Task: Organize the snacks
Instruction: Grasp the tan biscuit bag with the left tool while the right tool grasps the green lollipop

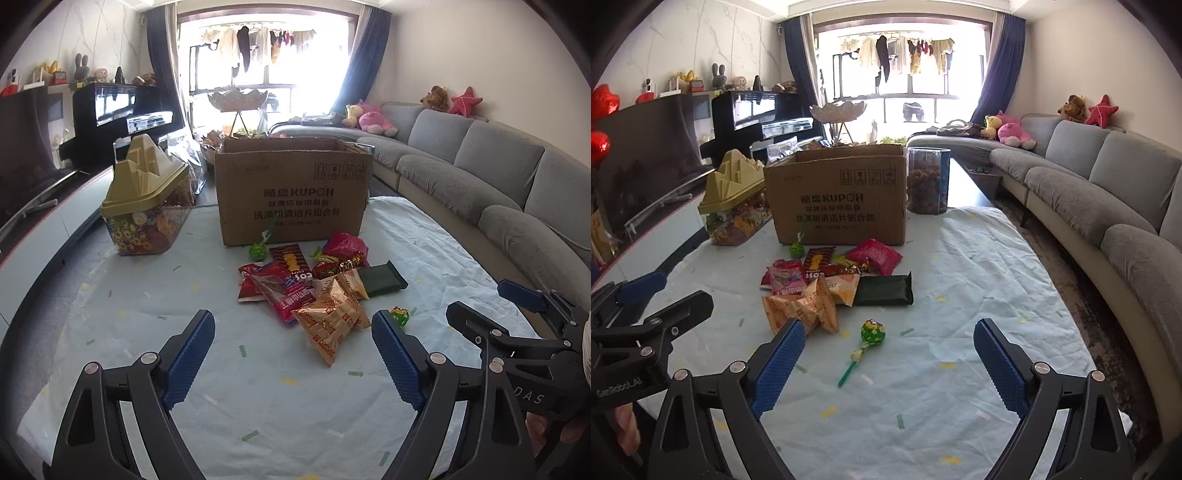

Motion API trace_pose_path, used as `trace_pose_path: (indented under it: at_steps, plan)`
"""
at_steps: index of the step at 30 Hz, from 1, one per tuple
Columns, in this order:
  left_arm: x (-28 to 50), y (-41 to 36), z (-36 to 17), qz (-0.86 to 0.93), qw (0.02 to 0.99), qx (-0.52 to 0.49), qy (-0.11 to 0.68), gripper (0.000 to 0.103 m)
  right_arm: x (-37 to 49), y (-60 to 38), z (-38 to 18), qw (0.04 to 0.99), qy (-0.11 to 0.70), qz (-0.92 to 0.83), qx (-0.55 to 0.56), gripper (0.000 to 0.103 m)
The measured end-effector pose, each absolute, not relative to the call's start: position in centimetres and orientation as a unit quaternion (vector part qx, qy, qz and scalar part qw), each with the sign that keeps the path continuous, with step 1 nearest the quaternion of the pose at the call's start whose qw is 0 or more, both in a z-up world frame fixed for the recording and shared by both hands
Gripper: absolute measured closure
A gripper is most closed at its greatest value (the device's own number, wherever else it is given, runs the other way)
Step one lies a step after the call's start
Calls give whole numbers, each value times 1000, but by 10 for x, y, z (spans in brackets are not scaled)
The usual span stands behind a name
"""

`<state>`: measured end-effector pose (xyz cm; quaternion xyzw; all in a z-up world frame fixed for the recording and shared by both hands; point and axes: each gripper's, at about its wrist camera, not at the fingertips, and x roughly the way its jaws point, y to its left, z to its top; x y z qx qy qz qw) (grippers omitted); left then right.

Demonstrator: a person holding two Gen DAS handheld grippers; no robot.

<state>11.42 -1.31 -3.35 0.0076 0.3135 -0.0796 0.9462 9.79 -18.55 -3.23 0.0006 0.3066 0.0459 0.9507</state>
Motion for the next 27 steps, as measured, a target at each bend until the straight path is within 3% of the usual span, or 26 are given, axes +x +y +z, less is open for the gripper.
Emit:
trace_pose_path:
  at_steps: [8, 18, 27]
  plan:
    - [155, -19, -63, -112, 925, 8, 364, 20, 134, -184, -59, 933, 354, 58, 7, 26]
    - [187, -23, -90, -147, 909, -1, 391, 33, 164, -179, -91, 913, 404, 65, 3, 39]
    - [203, -30, -100, -181, 898, -21, 401, 33, 178, -178, -106, 901, 427, 81, 15, 52]
